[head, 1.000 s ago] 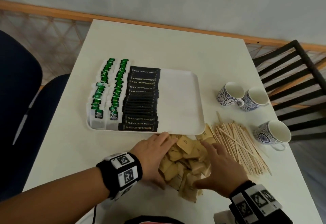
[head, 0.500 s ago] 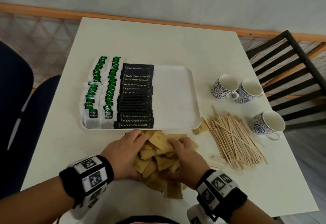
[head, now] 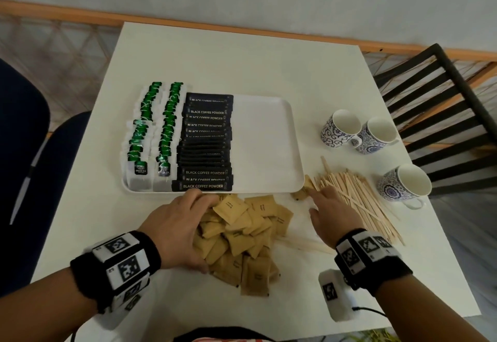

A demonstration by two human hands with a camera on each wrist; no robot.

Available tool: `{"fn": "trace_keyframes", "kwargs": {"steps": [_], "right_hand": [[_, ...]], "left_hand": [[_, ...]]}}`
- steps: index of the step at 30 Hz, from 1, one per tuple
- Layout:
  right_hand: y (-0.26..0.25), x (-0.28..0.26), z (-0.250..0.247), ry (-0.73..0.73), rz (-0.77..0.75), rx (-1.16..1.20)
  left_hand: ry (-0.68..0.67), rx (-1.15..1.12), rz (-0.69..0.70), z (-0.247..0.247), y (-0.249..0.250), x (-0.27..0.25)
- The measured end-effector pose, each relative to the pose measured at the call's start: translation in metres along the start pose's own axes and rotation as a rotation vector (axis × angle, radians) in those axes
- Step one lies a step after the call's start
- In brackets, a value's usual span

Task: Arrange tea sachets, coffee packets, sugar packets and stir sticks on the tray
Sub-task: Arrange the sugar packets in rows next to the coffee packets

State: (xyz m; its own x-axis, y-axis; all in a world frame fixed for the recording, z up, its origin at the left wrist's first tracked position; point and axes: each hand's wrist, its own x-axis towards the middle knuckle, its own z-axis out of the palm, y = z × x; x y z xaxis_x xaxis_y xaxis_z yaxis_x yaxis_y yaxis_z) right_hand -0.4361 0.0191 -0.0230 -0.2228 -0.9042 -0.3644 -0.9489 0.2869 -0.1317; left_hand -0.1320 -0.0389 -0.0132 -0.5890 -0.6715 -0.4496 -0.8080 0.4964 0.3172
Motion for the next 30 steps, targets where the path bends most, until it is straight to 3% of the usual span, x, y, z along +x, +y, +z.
{"fn": "trace_keyframes", "kwargs": {"steps": [4,9,16,21,25,30], "right_hand": [[0.000,-0.007,0.002,-0.012,-0.043,-0.039],[-0.010,-0.028,0.009,-0.071,-0.222,0.009],[0.019,-0.053,0.016,-0.017,-0.232,0.074],[0.031,-0.051,0.033,0.098,-0.297,0.050],[0.038,-0.049,0.029,0.143,-0.275,0.079],[0.044,-0.035,0.022,0.105,-0.132,0.112]], "left_hand": [[0.025,0.039,0.074,-0.011,0.013,0.001],[0.053,0.015,0.246,-0.016,0.047,0.015],[0.029,0.136,0.494,0.002,0.111,0.080],[-0.132,0.228,0.443,0.017,0.125,0.102],[-0.123,0.222,0.451,0.020,0.104,0.091],[-0.095,0.214,0.438,0.023,0.077,0.071]]}}
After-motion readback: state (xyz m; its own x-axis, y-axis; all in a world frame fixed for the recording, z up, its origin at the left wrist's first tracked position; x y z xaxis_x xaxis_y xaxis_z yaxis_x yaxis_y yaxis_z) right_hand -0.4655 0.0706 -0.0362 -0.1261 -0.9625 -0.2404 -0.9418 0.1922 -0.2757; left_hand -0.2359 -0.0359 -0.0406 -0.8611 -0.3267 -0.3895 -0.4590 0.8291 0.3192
